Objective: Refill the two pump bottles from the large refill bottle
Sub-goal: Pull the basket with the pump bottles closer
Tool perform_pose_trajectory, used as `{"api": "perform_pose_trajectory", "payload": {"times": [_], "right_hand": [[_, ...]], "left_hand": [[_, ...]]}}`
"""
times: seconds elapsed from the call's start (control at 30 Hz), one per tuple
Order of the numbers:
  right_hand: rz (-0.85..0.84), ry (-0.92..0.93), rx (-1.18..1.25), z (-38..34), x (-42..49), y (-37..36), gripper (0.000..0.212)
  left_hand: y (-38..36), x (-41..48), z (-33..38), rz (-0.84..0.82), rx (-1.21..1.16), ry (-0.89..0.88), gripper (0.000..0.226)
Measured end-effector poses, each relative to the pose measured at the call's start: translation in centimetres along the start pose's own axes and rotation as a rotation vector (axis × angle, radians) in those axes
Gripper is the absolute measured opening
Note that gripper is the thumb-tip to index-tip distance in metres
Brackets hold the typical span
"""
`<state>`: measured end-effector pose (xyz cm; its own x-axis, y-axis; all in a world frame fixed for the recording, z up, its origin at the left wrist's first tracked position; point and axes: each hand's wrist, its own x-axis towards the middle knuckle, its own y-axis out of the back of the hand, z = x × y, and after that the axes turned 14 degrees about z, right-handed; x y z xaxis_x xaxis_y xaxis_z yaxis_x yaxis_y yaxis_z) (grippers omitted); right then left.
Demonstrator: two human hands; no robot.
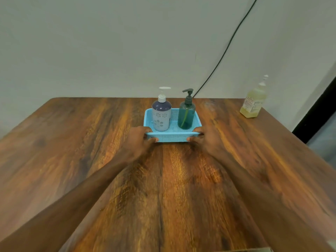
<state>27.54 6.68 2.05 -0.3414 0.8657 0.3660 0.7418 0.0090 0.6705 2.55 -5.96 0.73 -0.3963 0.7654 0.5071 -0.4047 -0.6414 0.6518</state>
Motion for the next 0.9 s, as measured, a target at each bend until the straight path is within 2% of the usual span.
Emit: {"api": "perform_pose_trajectory", "payload": {"times": [0.17, 0.33, 0.4, 0.5, 0.6, 0.7, 0.9], "right_hand": [[0.002, 0.032, -0.038, -1.4, -4.5, 1.4, 0.013], [-0.013, 0.023, -0.032, -1.5, -8.2, 1.7, 0.015], [0.000, 0.026, -0.020, -1.3, -8.9, 1.6, 0.020], [0.013, 0.037, -0.034, -1.1, -9.1, 1.5, 0.017], [-0.039, 0.040, -0.069, -1.1, -9.0, 1.5, 0.016], [-0.015, 0.025, -0.065, -1.6, -8.7, 2.6, 0.045], [0.206, -0.131, 0.036, -4.4, -4.4, 3.7, 0.077]], "left_hand": [[2.8, -4.4, 0.7, 0.009, -0.026, -0.024, 0.026], [3.4, -7.1, 0.7, -0.038, 0.008, 0.018, 0.030], [3.2, -7.7, 0.9, -0.056, 0.002, 0.014, 0.031], [2.9, -8.1, 1.6, -0.038, -0.010, 0.017, 0.029], [2.9, -8.4, 1.9, -0.027, 0.012, 0.020, 0.031], [2.7, -8.6, 1.8, 0.009, 0.067, 0.013, 0.039], [2.1, -8.2, 2.6, 0.030, 0.072, 0.038, 0.042]]}}
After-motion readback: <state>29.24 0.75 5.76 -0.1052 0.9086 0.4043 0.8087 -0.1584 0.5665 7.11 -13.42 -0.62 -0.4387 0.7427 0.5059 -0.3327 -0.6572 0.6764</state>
